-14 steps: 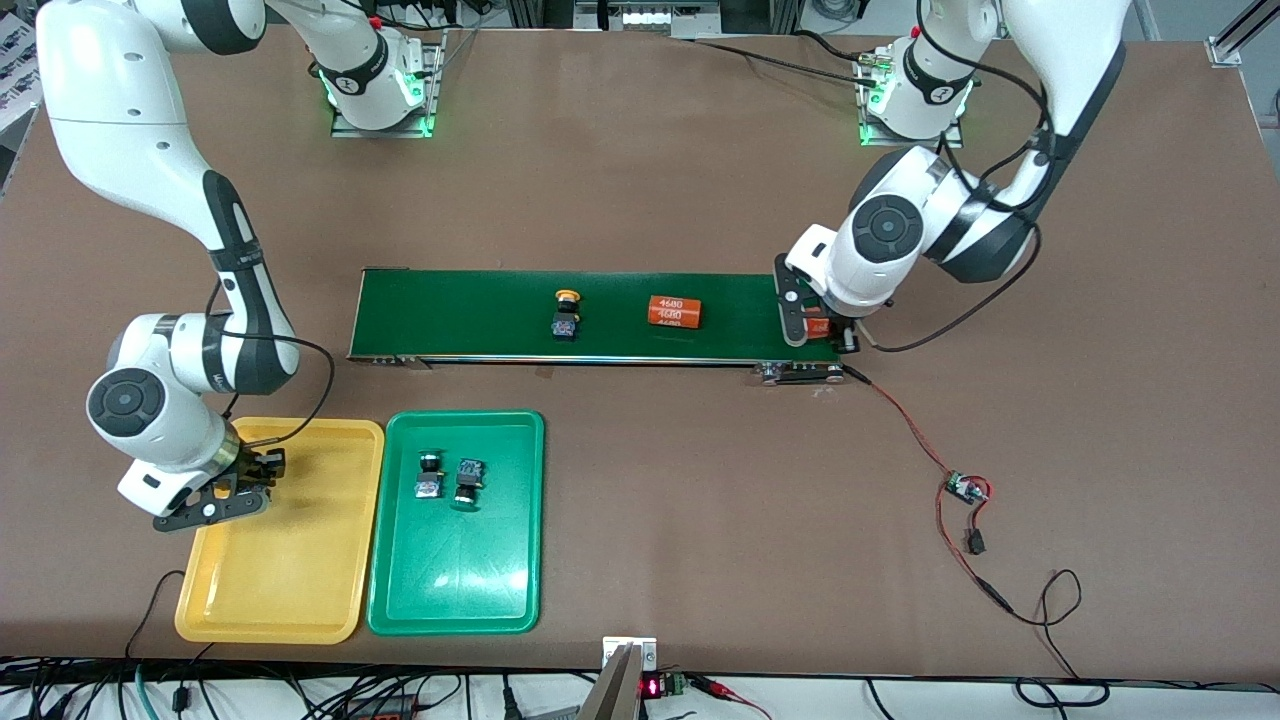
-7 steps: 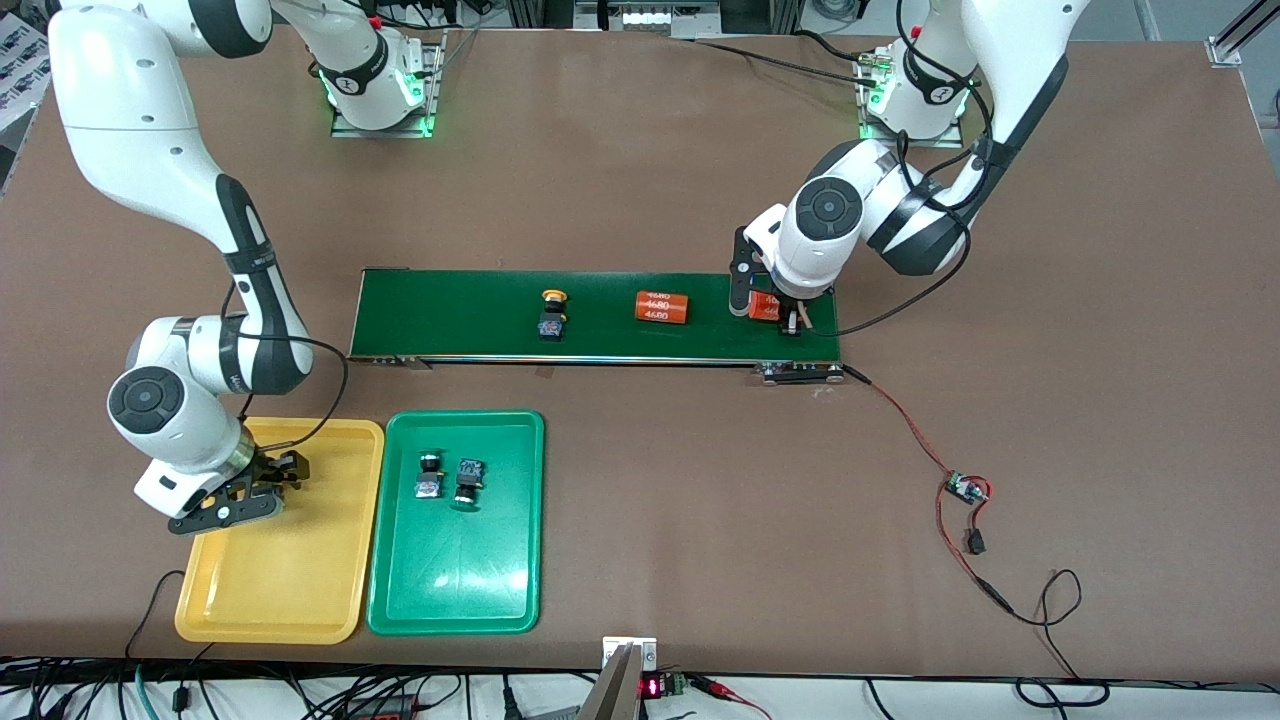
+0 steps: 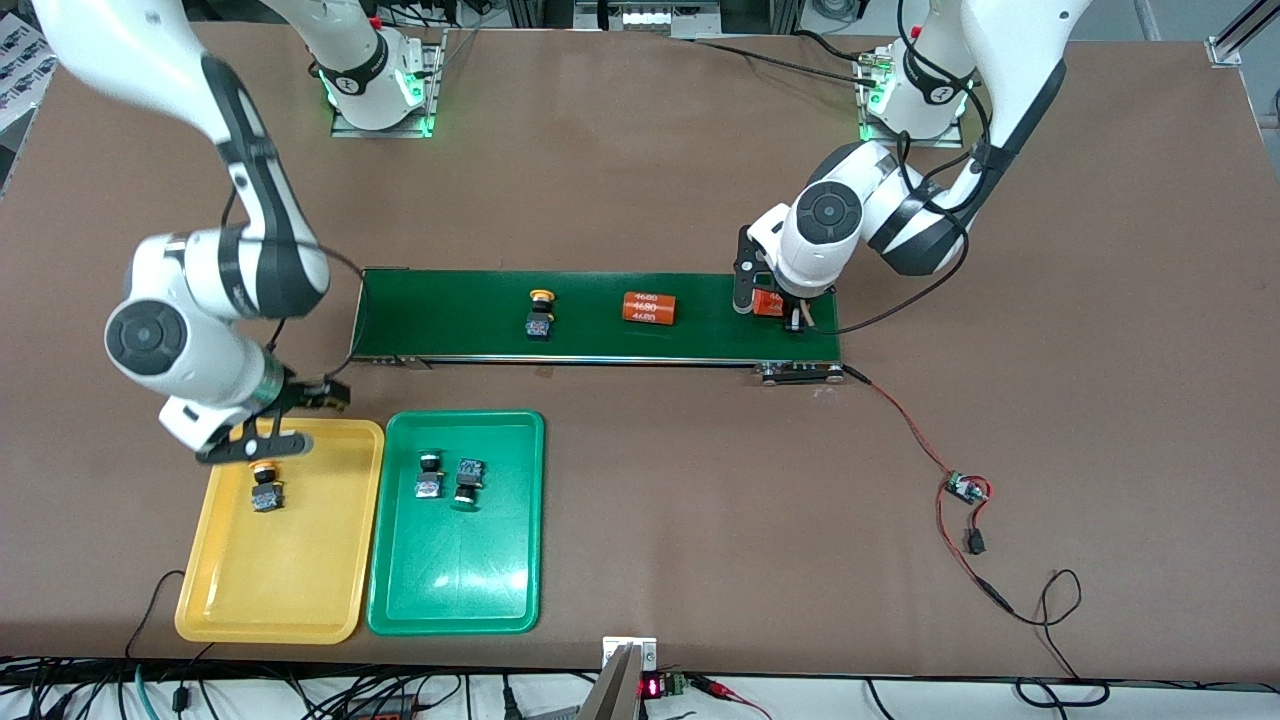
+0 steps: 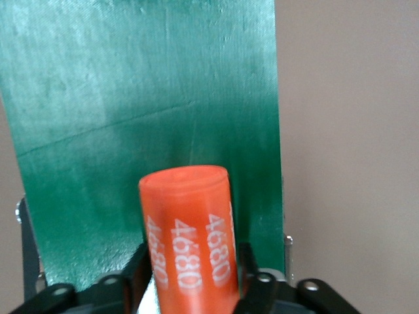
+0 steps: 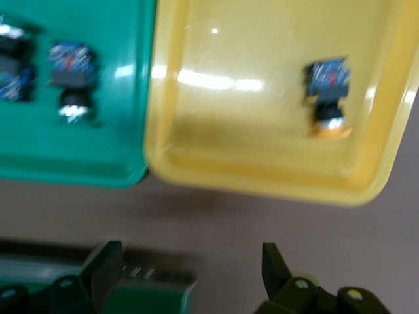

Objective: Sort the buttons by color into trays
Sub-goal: 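Release the yellow button into the yellow tray while the left gripper places the cylinder, then grasp the next yellow button with the right gripper while the left gripper withdraws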

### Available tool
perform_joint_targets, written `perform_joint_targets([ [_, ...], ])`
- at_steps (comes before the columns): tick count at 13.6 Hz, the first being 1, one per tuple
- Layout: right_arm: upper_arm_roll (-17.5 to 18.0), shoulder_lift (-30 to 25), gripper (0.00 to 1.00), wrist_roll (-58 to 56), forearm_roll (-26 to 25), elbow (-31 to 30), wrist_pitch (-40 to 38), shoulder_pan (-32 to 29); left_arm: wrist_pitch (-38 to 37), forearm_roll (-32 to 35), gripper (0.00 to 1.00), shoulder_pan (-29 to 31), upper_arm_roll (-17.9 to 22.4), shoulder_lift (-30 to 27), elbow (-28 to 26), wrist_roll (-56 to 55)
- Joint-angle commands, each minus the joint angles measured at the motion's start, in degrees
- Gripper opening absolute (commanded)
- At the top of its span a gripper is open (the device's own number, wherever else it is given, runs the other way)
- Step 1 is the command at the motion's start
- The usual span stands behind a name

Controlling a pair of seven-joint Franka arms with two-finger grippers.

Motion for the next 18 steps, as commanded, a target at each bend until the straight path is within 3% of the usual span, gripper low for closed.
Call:
perform_joint_targets([
  [1,4.04,-9.41,0.95,4.97,3.30,-8.16,-2.71,-0.44,0.37,-0.55,1.00,1.95,0.33,-3.57,0.03,0.36],
  [4,8.43,-13.63,0.95,10.41,3.40,-14.03,0.52,-0.44,0.11,-2.39,1.00,9.06,0.60,-7.35,1.69,0.45],
  [8,12.57,-16.28,0.95,15.76,3.31,-24.69,13.71,0.17,-0.25,-3.89,1.00,9.96,8.40,-10.70,5.03,-3.39],
  [12,12.76,-15.50,0.95,24.74,3.22,-25.67,14.34,4.47,-6.92,-3.98,1.00,10.05,10.35,-10.97,13.37,-24.10],
  [15,12.76,-13.21,0.95,28.27,2.96,-25.23,16.62,7.55,-11.22,-3.98,1.00,10.05,12.63,-12.20,16.28,-41.15],
  [18,12.76,-11.72,0.95,31.69,2.52,-25.23,17.68,9.13,-21.49,-8.35,1.00,9.96,15.26,-12.11,22.60,-57.05],
])
